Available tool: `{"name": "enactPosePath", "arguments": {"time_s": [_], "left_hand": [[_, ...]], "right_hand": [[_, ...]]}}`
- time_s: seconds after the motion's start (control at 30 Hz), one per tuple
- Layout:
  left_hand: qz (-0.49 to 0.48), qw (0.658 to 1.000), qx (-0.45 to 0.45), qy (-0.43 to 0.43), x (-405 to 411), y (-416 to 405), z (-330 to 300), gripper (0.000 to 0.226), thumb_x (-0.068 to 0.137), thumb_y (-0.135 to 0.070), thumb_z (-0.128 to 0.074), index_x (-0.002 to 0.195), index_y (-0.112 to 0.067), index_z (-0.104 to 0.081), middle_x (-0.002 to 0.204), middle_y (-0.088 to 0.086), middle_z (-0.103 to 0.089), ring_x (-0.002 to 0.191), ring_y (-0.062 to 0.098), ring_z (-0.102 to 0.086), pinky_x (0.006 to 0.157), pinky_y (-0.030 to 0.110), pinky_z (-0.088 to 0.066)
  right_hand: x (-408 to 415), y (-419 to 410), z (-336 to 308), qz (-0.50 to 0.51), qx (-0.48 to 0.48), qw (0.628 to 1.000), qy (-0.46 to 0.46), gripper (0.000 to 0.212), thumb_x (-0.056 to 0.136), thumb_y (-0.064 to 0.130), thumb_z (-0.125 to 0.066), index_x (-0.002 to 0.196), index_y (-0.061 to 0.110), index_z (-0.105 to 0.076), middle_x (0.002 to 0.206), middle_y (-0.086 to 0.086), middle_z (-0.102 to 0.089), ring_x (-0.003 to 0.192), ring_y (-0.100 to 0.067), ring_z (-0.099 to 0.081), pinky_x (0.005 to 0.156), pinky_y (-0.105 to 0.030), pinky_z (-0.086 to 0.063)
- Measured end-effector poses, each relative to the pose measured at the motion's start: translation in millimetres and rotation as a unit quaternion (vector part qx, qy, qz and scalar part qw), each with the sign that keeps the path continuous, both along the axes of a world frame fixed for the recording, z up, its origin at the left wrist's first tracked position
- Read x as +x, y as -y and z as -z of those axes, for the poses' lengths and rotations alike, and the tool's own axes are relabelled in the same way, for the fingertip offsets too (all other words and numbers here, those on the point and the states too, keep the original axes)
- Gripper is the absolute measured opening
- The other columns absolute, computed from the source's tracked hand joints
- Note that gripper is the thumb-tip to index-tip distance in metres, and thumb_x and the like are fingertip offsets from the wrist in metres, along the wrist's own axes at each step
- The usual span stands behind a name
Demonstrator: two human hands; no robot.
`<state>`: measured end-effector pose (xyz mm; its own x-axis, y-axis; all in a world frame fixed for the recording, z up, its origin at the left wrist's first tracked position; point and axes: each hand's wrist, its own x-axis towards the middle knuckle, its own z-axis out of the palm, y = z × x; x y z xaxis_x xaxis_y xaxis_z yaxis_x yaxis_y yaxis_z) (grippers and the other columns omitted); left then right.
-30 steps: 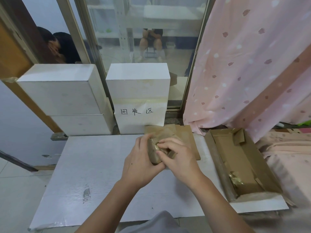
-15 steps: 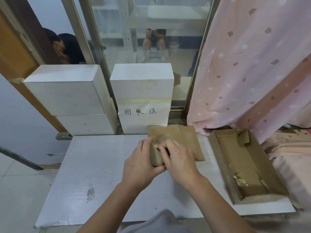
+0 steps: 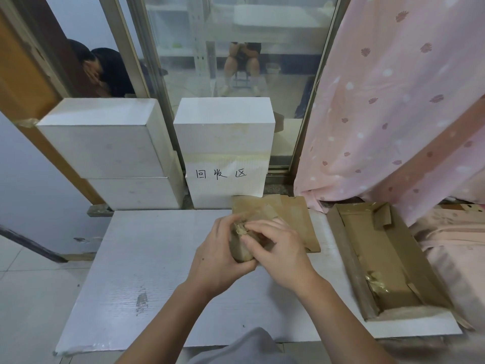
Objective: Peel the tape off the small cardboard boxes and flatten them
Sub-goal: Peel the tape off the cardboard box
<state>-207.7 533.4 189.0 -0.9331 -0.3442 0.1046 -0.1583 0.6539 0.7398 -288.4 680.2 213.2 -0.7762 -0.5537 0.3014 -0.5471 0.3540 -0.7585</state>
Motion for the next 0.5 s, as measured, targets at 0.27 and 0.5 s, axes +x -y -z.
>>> {"name": "enactPosePath", "arguments": {"time_s": [0.27, 0.5], "left_hand": [[0.021, 1.0, -0.012, -0.003, -2.1, 1.6, 3.0, 0.087, 0.066, -0.059, -0.077, 0.139, -0.048, -0.031, 0.138, -0.028, -0.041, 0.115, -0.001, -0.055, 0.086, 0.032, -0.053], [0.024, 0.999, -0.009, -0.021, -1.8, 5.3, 2.5, 0.09, 0.068, -0.056, -0.085, 0.138, -0.05, -0.029, 0.135, -0.03, -0.038, 0.116, -0.004, -0.052, 0.086, 0.031, -0.053]], "right_hand": [[2.9, 7.0, -1.7, 0.052, -0.058, 0.994, 0.08, 0.012, 0.087, 0.011, -0.076, 0.089, 0.023, -0.079, 0.092, 0.014, -0.072, 0.096, -0.009, -0.064, 0.082, -0.014, -0.045], [3.3, 10.9, -6.0, 0.1, -0.111, 0.981, 0.127, 0.022, 0.082, 0.0, -0.078, 0.078, 0.021, -0.074, 0.085, 0.018, -0.071, 0.088, -0.005, -0.067, 0.076, -0.014, -0.049]]}}
